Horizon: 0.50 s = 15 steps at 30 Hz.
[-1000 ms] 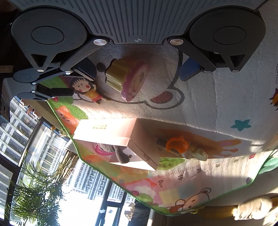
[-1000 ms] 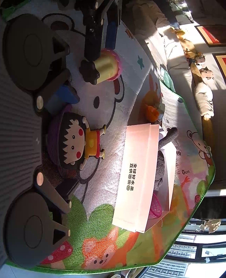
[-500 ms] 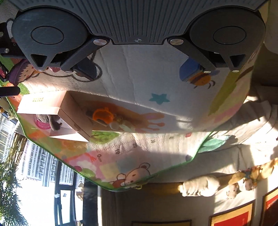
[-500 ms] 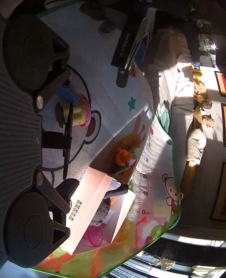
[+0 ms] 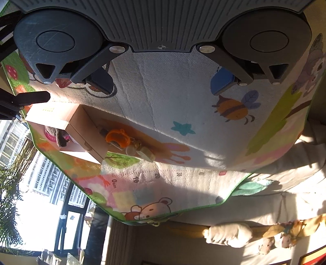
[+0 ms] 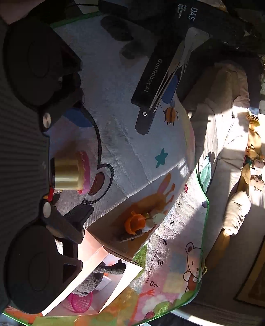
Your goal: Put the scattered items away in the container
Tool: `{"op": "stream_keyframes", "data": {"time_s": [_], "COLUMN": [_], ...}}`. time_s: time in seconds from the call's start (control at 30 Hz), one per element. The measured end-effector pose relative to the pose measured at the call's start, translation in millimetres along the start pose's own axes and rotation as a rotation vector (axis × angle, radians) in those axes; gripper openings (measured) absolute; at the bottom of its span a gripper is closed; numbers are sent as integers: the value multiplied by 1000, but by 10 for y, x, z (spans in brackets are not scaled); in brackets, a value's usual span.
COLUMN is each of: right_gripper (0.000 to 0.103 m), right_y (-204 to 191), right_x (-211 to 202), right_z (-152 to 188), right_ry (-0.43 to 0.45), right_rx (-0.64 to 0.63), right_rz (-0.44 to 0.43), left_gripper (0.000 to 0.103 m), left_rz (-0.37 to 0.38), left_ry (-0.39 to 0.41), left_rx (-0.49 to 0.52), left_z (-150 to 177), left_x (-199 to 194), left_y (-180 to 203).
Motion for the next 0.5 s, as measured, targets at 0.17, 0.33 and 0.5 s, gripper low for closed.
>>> {"op": "stream_keyframes", "data": {"time_s": [0.17,0.33,0.5], "right_gripper": [59,56,56], "right_y": [13,28,15], "right_x": [375,261,111], "right_z": [17,6,92], "right_ry": [-94,-4,107], "right_rx": [-37,40,155], "right_rz": [15,-47,-79], "left_gripper": [103,103,103], "left_rz": [-34,-43,-48], "left_ry": [-36,-33,-22], "left_rx": [25,29,10], "left_z": [50,39,6], "left_x": [-3,-37,-63], "left_y": [-69,-129,-156]}}
Point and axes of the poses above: each gripper's, at about its wrist camera, not at the fingertips, and x roughly the way its jaws point, y to its right, z to its underside, the point moved 6 cm from there along x, roughly the way its jaws point, and after that the axes turned 5 degrees about -x, right-handed, at the moved point
